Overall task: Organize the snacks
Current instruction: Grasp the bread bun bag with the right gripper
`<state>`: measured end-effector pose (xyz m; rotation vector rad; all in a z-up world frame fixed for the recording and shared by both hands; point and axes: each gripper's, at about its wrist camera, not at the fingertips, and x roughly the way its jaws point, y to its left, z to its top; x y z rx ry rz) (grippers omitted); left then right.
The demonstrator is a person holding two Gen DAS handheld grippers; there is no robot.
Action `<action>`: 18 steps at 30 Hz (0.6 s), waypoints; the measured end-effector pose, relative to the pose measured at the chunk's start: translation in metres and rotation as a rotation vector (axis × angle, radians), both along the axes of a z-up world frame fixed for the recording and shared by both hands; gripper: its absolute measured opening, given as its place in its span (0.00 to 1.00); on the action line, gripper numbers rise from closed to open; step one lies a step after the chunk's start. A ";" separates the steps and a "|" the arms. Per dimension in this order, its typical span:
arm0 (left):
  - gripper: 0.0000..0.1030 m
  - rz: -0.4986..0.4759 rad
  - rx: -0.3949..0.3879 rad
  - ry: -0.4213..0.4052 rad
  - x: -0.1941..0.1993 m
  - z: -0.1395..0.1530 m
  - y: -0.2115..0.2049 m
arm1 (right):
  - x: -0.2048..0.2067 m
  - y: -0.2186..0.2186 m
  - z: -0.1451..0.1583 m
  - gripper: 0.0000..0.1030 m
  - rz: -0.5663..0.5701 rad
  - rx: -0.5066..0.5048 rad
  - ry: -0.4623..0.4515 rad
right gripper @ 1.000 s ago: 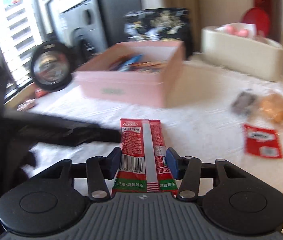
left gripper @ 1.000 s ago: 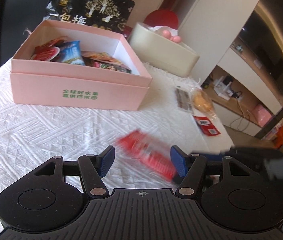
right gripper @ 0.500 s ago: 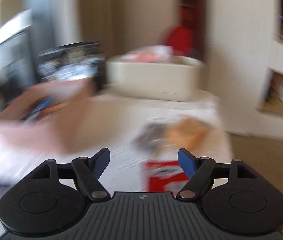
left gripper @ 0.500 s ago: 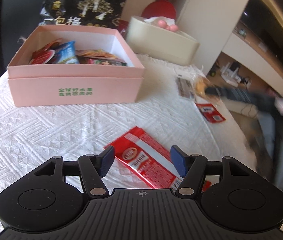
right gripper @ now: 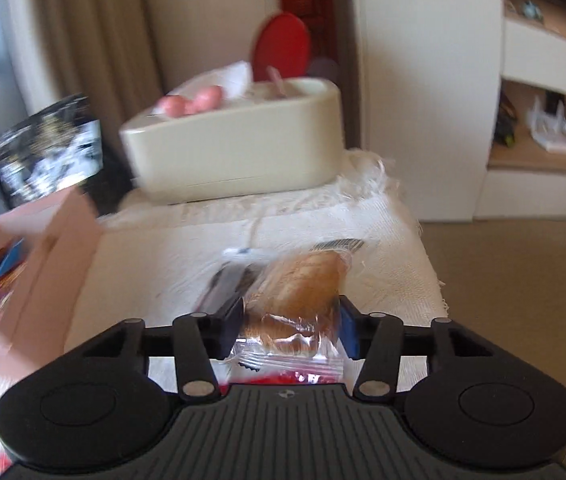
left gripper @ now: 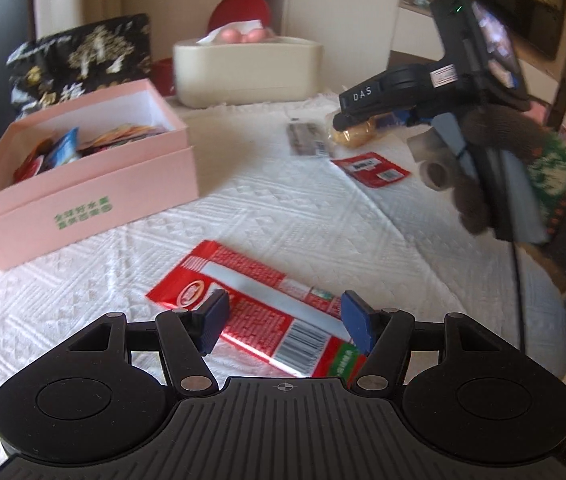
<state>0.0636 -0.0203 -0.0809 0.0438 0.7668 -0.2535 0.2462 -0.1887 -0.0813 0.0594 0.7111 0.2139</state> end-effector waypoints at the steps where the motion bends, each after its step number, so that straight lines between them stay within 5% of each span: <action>1: 0.65 -0.014 0.014 -0.005 -0.001 -0.001 -0.004 | -0.013 0.000 0.003 0.47 0.016 -0.005 -0.014; 12: 0.68 -0.032 0.127 -0.024 -0.012 -0.005 -0.002 | -0.120 0.027 0.006 0.47 0.365 0.046 0.025; 18: 0.66 0.106 0.162 -0.016 -0.016 0.001 0.038 | -0.145 0.045 -0.001 0.47 0.410 0.020 0.002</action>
